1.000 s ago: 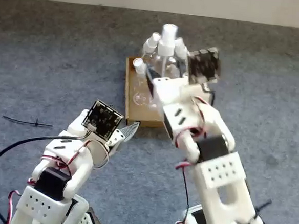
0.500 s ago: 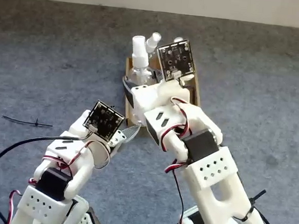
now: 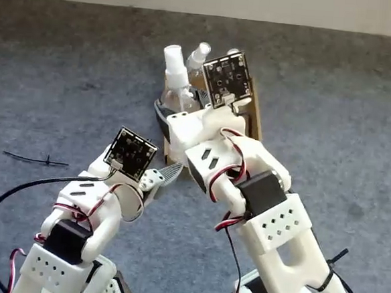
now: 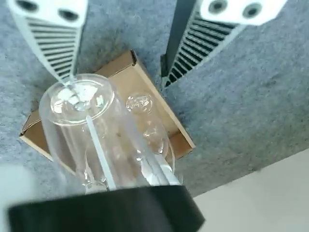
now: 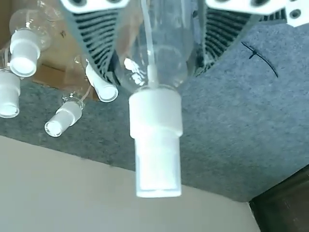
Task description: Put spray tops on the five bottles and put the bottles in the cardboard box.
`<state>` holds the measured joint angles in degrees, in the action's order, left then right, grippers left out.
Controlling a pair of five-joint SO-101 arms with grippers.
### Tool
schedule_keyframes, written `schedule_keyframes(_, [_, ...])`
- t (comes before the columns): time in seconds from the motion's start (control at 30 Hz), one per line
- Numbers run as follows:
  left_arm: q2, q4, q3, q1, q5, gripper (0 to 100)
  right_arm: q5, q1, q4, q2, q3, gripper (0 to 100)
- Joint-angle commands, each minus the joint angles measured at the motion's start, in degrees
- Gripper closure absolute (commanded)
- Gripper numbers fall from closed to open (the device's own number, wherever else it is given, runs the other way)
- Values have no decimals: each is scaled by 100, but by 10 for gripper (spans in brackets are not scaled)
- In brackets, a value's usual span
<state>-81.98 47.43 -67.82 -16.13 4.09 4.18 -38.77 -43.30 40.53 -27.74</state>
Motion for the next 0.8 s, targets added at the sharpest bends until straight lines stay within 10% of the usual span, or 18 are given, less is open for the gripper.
schedule_keyframes(0.0, [-92,18,558,-4,-123,748,18,-356,66,-48,-136,995])
schedule_keyframes(0.57, [-901,440,453,-215,-246,702,26,-629,840,-13,-1059,995])
schedule_keyframes(0.77, [-910,519,145,690,-246,702,26,-303,831,13,-936,995])
